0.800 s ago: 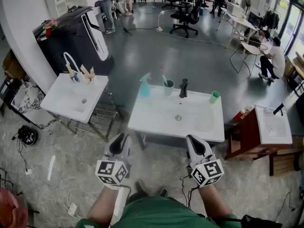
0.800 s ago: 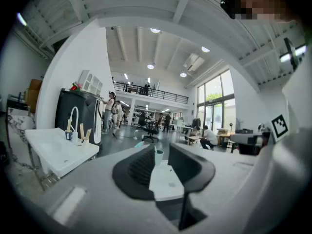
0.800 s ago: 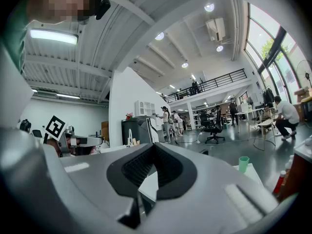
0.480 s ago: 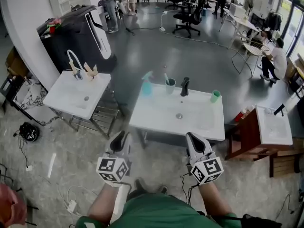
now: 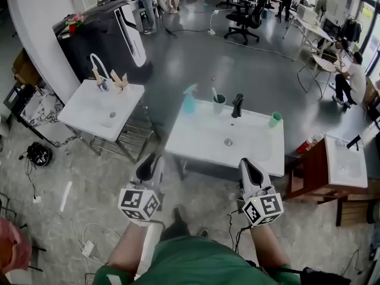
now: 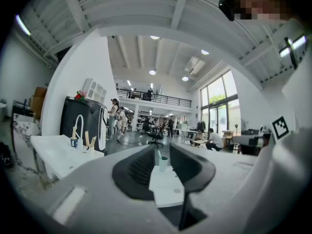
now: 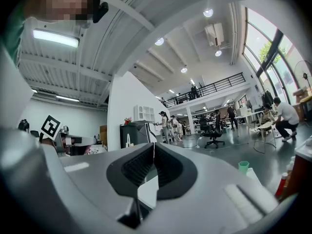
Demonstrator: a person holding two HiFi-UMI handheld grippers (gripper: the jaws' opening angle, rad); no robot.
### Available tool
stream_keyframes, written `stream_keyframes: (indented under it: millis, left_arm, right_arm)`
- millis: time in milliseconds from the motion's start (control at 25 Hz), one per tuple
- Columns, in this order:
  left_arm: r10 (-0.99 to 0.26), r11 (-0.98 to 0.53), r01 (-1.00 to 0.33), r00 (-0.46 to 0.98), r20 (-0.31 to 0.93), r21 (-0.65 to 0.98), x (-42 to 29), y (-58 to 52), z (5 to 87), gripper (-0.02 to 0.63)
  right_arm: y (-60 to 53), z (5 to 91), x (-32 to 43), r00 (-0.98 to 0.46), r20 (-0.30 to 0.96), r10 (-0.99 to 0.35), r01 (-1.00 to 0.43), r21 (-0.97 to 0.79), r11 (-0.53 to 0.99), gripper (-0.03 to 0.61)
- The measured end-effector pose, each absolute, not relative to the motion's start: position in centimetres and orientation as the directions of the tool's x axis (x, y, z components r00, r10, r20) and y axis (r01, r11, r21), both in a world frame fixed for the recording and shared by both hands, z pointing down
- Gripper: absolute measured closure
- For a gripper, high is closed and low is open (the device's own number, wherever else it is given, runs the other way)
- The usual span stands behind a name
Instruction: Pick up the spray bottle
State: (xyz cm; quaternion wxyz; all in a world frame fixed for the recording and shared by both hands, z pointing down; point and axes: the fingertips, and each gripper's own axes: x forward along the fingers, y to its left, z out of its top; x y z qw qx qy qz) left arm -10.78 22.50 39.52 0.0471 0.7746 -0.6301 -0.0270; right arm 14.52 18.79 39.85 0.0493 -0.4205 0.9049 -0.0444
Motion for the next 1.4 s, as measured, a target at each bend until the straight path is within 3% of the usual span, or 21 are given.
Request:
stream_keyframes:
  millis: [480,1040,1400]
  left_arm:
    - [-0.958,-0.282,-0.951,0.286,0.01,0.131,-13.4,11.0,40.7,0.474]
    - [-0.935,-0.343,-0.92,0.354,0.023,0.19,-21.7,-4.0,43.2,0.457]
    - [-0.935,-0.322,-0.931,0.341,0.092,0.173,-20.9,-10.6,46.1,0.44]
  right_arm:
    - [10.0,40.4,12.4,-0.6,-0.039,-0.799,-0.791,-0.119,0.6,0.574]
    - [-2.1,41.2,4.3,-0.527,0.024,-0.849,-0.845,-0.114,0.522,0.566]
    - [-8.0,44.5,4.1,-0.559,0.066,-0.827,-0.824,-0.158,0.544,0.566]
